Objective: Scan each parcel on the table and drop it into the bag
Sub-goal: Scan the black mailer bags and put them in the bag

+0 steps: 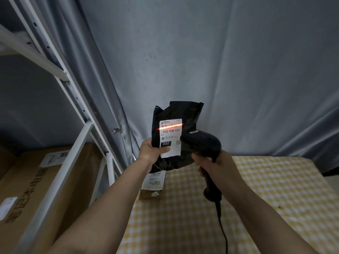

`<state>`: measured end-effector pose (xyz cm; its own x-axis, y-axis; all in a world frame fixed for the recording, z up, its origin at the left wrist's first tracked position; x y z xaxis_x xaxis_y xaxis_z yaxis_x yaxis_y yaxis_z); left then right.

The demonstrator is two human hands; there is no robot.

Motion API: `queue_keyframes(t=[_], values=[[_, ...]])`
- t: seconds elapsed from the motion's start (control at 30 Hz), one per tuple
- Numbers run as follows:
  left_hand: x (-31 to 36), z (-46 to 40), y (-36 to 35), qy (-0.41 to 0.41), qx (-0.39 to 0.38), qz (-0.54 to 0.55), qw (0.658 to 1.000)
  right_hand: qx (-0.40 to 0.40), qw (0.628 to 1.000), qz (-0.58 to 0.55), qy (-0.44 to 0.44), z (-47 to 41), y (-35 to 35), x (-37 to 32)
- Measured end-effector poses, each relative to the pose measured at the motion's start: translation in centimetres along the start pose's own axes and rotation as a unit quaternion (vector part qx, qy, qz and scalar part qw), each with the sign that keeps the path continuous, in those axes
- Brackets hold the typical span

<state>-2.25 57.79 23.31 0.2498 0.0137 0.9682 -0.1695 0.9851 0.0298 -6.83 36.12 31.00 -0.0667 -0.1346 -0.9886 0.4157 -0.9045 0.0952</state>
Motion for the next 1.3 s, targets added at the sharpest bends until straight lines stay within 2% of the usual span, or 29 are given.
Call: queue_keyframes(t=[0.27, 0.4, 0.53, 0.7, 0.93, 1.1, 1.3], values=[[-1.5, -1.4, 0.4, 0.030, -0.024, 0.005, 0.999, 0.017, 1.000, -0.013, -0.018, -0.8, -0.5, 1.2], [-2.0, -2.5, -1.9, 0.041, -0.068, 0.062, 0.995, 0.065, 0.997, -0.021, -0.029, -0.3, 0.8, 2.3], [-3.1, -3.7, -6.7, 0.067, -0.129, 0.057, 0.988, 0.128, 0.990, -0.048, -0.022, 1.9, 4.0, 3.9], [-4.5, -2.9, -15.5, 0.100, -0.227, 0.047, 0.968, 0.228, 0.971, -0.064, -0.032, 6.8, 9.9, 6.4], [-6.3, 1.5, -31.4, 0.102, -0.361, 0.005, 0.927, 0.350, 0.930, -0.096, -0.062, 17.8, 19.2, 9.3], [-8.3, 6.4, -42.6, 0.120, -0.426, -0.005, 0.897, 0.419, 0.899, -0.090, -0.089, 26.3, 26.0, 11.1], [-10.7, 12.0, -53.1, 0.162, -0.461, -0.013, 0.872, 0.482, 0.865, -0.095, -0.104, 35.1, 32.5, 13.1]])
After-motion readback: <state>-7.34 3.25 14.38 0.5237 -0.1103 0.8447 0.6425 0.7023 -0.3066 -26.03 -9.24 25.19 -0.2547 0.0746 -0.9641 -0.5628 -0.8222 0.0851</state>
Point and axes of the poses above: each hand's wrist, its own z-axis away from the middle knuckle, its own y-axis out of the back of the hand, x = y × z, the point moved 7 cm from there along -z, towards the middle knuckle, and after that the axes turned 12 degrees about -x, right-handed, at the moved point
